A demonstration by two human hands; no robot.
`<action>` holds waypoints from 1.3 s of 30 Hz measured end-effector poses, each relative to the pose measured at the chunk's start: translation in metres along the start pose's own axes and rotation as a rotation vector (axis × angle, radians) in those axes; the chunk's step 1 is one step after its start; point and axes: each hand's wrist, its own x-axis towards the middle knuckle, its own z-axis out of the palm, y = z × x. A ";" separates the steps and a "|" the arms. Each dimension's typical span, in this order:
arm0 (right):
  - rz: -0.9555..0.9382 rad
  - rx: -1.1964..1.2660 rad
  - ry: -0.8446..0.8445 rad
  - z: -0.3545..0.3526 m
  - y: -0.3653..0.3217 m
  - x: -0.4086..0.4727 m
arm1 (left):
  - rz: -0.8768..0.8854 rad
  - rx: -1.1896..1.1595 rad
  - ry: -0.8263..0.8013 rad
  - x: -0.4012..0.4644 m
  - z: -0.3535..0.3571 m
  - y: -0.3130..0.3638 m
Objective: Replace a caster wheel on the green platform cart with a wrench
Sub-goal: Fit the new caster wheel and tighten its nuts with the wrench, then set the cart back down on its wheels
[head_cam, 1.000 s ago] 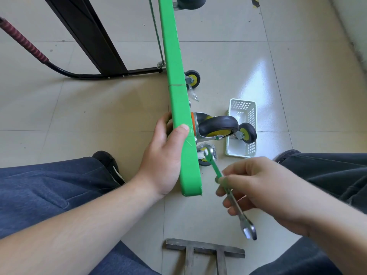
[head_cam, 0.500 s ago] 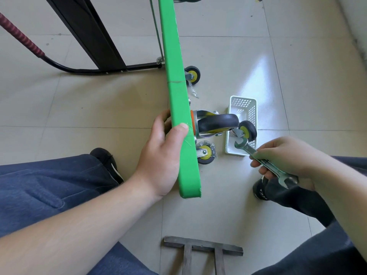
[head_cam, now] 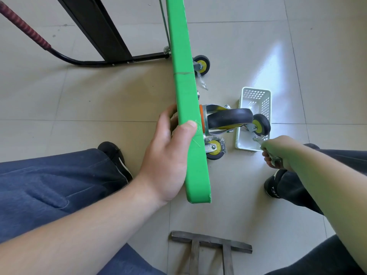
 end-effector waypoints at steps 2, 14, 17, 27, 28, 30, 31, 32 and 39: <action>0.034 0.056 -0.009 0.005 0.001 0.010 | -0.006 -0.007 -0.007 0.000 0.000 0.000; 0.025 0.119 0.088 0.024 0.005 0.056 | -0.011 -0.009 -0.048 0.002 -0.003 -0.002; 0.011 0.170 0.087 0.028 0.004 0.066 | -0.019 -0.013 -0.054 0.002 -0.003 -0.002; 0.076 0.348 0.095 0.034 0.016 0.081 | -0.032 -0.032 -0.058 0.001 -0.002 -0.002; 0.096 0.366 0.098 0.034 0.017 0.081 | -0.035 -0.030 -0.058 0.002 -0.001 -0.002; 0.135 0.412 0.122 0.034 0.018 0.080 | -0.038 -0.029 -0.055 0.002 -0.001 -0.002; 0.149 0.433 0.137 0.034 0.018 0.081 | -0.038 -0.029 -0.053 0.002 -0.001 -0.002; 0.159 0.441 0.148 0.034 0.020 0.082 | -0.038 -0.030 -0.051 0.002 -0.001 -0.002; 0.135 0.423 0.170 0.029 0.025 0.078 | -0.036 -0.025 -0.050 0.003 -0.002 -0.004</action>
